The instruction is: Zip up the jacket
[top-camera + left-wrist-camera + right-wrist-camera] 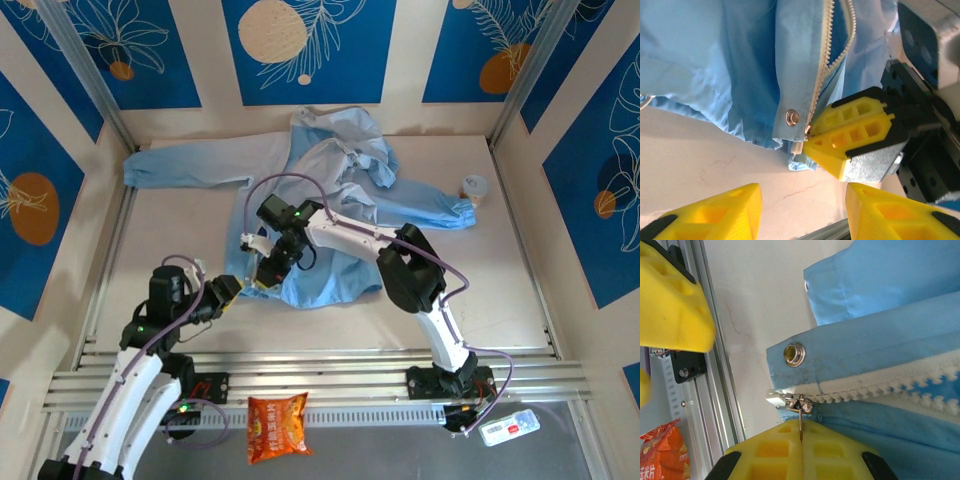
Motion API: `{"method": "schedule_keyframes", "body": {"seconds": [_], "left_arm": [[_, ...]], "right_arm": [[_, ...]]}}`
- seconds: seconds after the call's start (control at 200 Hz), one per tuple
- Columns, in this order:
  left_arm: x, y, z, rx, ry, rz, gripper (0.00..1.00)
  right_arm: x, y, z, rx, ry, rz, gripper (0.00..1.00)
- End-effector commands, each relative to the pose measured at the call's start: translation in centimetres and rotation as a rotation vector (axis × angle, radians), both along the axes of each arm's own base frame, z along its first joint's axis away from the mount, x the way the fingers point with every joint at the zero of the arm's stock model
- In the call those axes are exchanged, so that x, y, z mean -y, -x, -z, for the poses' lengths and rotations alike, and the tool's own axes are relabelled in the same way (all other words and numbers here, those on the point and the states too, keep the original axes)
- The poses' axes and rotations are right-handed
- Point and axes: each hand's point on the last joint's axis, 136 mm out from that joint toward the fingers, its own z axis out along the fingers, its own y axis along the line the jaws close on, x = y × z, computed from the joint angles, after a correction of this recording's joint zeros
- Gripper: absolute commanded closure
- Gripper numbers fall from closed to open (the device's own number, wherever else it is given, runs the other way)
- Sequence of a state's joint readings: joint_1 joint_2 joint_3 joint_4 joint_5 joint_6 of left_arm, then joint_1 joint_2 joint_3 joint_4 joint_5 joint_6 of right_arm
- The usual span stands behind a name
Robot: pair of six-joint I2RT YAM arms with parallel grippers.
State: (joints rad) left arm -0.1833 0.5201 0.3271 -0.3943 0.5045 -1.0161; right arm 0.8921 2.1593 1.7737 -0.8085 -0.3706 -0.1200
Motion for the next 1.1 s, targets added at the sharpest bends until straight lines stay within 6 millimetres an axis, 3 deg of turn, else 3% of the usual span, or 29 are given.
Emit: {"method": "schedule_keyframes", "body": {"seconds": [0.0, 0.305, 0.74, 1.095], "left_arm": [[0.3, -1.0, -0.3, 0.015, 0.075, -0.055, 0.57], [0.6, -3.0, 0.3, 0.037, 0.134, -0.102, 0.64], [0.8, -4.2, 1.0, 0.010, 0.181, -0.154, 0.71], [1.0, -4.4, 1.7, -0.025, 0.208, -0.181, 0.69]], "right_arm": [[-0.4, 0.5, -0.4, -0.040, 0.001, 0.007, 1.00], [-0.3, -0.1, -0.1, -0.029, 0.020, 0.025, 1.00], [-0.5, -0.5, 0.3, -0.039, 0.017, 0.030, 1.00], [-0.5, -0.7, 0.4, -0.047, 0.011, 0.031, 1.00]]}}
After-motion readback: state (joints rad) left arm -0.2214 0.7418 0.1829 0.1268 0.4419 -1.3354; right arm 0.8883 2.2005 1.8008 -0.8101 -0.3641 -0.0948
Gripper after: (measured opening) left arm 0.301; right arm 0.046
